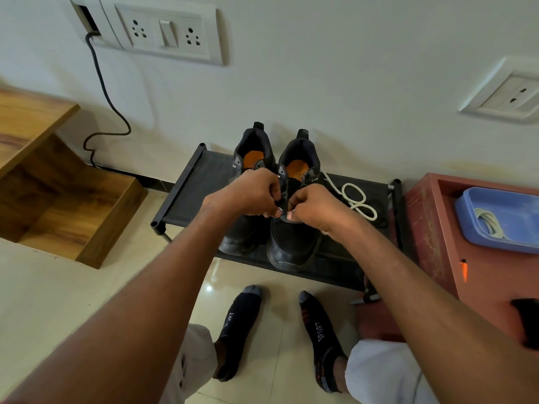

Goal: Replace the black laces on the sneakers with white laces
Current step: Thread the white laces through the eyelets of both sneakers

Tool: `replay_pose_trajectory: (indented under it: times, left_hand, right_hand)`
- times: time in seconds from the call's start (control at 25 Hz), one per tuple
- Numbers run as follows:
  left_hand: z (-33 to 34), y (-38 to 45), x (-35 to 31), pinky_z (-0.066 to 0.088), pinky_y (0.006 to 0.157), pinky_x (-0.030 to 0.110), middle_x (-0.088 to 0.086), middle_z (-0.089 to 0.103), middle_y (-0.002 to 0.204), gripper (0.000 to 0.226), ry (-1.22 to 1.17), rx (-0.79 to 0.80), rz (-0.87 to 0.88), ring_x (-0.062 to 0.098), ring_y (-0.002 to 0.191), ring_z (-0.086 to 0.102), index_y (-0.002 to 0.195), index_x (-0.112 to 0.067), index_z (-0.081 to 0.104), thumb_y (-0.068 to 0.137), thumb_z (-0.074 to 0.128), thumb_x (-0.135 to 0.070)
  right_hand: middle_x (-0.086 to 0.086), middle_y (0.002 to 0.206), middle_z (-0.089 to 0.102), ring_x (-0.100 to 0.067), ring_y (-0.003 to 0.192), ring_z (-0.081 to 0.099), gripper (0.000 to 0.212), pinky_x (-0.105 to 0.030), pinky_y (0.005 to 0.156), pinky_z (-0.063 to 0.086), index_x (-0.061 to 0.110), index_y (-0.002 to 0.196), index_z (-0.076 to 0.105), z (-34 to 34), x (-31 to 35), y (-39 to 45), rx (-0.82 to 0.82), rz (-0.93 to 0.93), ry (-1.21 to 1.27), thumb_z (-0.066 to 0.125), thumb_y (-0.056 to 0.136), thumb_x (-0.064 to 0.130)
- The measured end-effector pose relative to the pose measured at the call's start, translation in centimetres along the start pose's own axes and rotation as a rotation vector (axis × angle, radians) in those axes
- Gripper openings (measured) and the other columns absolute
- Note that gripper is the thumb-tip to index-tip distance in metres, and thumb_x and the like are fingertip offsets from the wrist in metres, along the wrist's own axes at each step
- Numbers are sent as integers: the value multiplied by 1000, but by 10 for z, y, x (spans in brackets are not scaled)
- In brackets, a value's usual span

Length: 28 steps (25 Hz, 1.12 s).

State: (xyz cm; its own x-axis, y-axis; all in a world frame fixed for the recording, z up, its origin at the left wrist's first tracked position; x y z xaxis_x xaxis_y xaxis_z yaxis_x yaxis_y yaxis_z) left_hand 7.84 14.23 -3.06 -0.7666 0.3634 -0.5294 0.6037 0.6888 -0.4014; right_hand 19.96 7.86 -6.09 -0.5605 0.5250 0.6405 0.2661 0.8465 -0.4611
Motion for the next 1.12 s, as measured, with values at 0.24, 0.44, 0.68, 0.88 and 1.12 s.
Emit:
replay_pose_trajectory:
  times: [0.24, 0.44, 0.68, 0.88, 1.12]
  left_hand:
    - [12, 2, -14, 60, 74, 38, 3, 67, 75, 27, 104, -59, 21, 23, 76, 71, 77, -15, 60, 83, 86, -20]
    - [8, 1, -10, 60, 65, 31, 5, 67, 72, 23, -31, -46, -23, 21, 69, 71, 78, -13, 57, 93, 74, -14]
    - [-48, -19, -16, 59, 69, 32, 11, 70, 79, 31, -687, -312, 42, 25, 79, 73, 73, -13, 51, 100, 60, 0]
    - [-51, -16, -13, 52, 64, 33, 6, 66, 76, 18, -458, -405, 56, 20, 65, 63, 85, -9, 53, 101, 63, -9]
    - [8, -5, -14, 39, 58, 29, 0, 61, 81, 31, 221, -26, -49, 16, 71, 57, 77, -22, 58, 87, 82, -40]
  right_hand:
    - [-8, 147, 35, -35, 137, 42, 95, -58, 109, 46, 29, 148, 36, 0, 4, -12, 96, -87, -497, 93, 73, 40]
    - [-7, 147, 35, -38, 133, 49, 103, -60, 105, 49, 30, 149, 30, 0, 3, -11, 86, -91, -500, 95, 70, 41]
    - [-8, 157, 26, -45, 135, 49, 110, -61, 104, 50, 32, 158, 20, -2, 0, -17, 119, -77, -428, 93, 76, 31]
    - [-9, 157, 26, -45, 137, 47, 109, -58, 104, 50, 31, 158, 19, -2, 1, -18, 127, -81, -399, 92, 78, 28]
    - [-8, 153, 29, -43, 137, 48, 109, -57, 105, 51, 36, 158, 19, -1, 1, -16, 120, -73, -388, 92, 77, 28]
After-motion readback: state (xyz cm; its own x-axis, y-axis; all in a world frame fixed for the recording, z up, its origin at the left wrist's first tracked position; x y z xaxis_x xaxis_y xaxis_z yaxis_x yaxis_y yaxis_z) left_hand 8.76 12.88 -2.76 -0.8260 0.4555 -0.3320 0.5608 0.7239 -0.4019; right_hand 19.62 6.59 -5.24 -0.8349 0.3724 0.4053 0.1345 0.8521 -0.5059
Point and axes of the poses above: each hand's wrist, its own y-axis towards the middle knuckle, its own z-axis out of the palm, x = y × z, the point moved 8 cm from there along y, towards the middle knuckle
